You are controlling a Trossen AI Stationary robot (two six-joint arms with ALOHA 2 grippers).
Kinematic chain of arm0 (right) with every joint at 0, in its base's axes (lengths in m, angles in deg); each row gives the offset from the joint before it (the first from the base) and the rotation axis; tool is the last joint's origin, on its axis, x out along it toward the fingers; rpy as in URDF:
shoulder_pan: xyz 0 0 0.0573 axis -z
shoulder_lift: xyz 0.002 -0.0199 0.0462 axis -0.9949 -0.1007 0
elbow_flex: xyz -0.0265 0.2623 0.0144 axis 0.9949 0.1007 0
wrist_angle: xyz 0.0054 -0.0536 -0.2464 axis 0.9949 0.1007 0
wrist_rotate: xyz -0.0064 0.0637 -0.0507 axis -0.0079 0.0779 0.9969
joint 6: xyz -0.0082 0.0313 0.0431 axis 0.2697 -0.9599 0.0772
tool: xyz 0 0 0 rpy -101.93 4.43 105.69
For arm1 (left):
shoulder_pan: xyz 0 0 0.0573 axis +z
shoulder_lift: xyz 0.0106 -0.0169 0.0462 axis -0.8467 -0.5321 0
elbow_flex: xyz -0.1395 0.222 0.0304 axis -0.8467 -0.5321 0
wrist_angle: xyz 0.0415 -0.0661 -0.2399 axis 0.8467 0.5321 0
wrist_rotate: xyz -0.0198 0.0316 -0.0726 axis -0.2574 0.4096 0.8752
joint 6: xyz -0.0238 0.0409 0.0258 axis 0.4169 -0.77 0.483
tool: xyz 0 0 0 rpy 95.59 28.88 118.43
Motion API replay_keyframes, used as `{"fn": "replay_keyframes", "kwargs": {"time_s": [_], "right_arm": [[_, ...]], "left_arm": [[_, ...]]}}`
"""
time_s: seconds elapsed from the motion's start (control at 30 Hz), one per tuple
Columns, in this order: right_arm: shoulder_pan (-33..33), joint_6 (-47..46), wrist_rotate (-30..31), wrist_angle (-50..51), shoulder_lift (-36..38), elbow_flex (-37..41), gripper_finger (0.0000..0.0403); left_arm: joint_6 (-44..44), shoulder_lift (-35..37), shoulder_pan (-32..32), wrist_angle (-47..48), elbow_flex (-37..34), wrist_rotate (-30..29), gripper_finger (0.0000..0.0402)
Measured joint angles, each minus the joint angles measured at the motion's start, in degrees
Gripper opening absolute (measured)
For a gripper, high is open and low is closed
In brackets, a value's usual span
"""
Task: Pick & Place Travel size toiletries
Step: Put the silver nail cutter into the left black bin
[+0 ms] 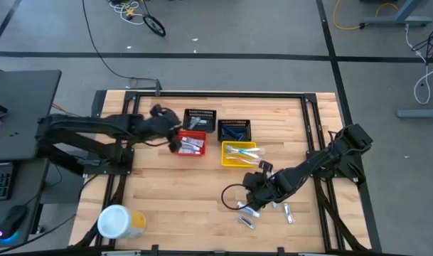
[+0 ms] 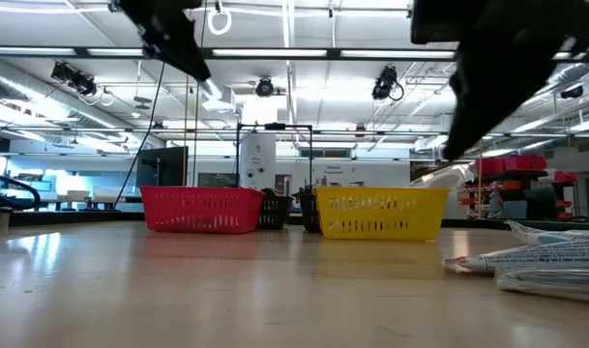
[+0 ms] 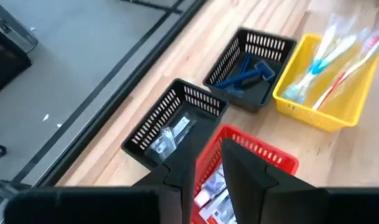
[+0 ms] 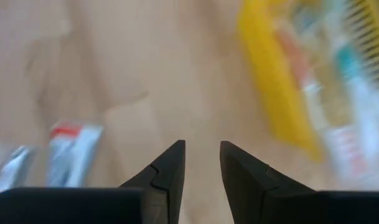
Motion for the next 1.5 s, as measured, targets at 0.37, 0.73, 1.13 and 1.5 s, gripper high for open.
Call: {"fn": "replay_keyframes", "kwargs": {"time_s": [0.37, 0.73, 1.13, 1.5], "right_arm": [[3.1, 6.5, 27.3, 1.5, 0.0, 0.0, 0.0109], [14.6, 0.6, 37.9, 7.7, 0.6, 0.0, 0.0109], [21.3, 0.6, 29.0, 7.5, 0.6, 0.0, 0.0109], [23.5, 8.0, 10.0, -4.7, 0.5, 0.0, 0.0109]], "left_arm": [[2.7, 12.0, 1.5, -5.5, -13.4, -1.4, 0.0080], [-12.3, 8.0, 15.3, -24.2, -19.1, 11.6, 0.0080], [-13.5, -6.9, 25.4, -30.3, -19.0, 23.0, 0.0080], [-7.8, -10.9, 23.6, -36.8, -15.6, 27.8, 0.0080]]}}
